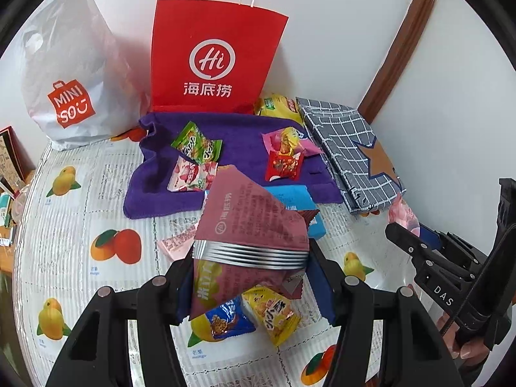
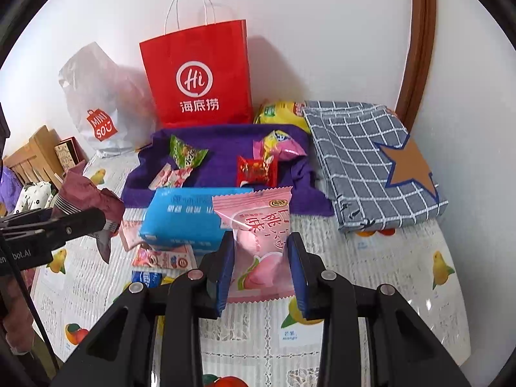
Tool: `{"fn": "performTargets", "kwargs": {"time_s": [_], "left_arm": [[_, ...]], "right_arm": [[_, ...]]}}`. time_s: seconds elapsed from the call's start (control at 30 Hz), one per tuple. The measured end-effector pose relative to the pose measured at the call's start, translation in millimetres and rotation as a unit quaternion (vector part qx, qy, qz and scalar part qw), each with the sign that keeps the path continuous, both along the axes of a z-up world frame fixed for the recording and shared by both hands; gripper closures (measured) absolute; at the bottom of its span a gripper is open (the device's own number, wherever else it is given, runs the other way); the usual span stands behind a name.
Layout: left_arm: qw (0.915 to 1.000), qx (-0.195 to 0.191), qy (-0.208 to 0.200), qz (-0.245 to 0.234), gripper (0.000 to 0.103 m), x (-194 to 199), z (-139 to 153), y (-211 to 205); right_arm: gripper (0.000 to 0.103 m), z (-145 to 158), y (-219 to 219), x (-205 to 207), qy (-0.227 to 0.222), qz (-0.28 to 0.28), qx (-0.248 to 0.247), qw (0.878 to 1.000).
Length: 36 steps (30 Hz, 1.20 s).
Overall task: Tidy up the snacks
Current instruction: 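Carry the pink candy packet and pink chip bag over the purple towel with both tools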
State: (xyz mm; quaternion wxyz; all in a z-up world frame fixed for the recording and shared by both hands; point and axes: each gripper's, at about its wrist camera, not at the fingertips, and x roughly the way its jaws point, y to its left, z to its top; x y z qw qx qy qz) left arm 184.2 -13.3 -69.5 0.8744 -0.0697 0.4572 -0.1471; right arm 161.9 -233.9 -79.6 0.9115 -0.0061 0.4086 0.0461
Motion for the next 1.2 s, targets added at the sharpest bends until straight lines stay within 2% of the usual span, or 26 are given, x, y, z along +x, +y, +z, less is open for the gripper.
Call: {"fn": "performTargets", "kwargs": {"time_s": [0.37, 0.6, 1.2], "left_arm": [[0.9999, 0.004, -0.008, 0.006, 0.045, 26, 13, -4], [0.9999, 0.005, -0.009, 0.006, 0.045, 48, 13, -6], [0.9997, 0.015, 0.017, 0.013, 0.045, 114, -13, 12]], "right_arm": [[0.070, 18, 1, 33, -0.006, 0.004, -0.001, 1.000], [0.070, 19, 4, 60, -0.005, 0.004, 0.002, 1.000], [0.070, -13, 23, 141, 0.022, 0.003, 0.001, 1.000]]}}
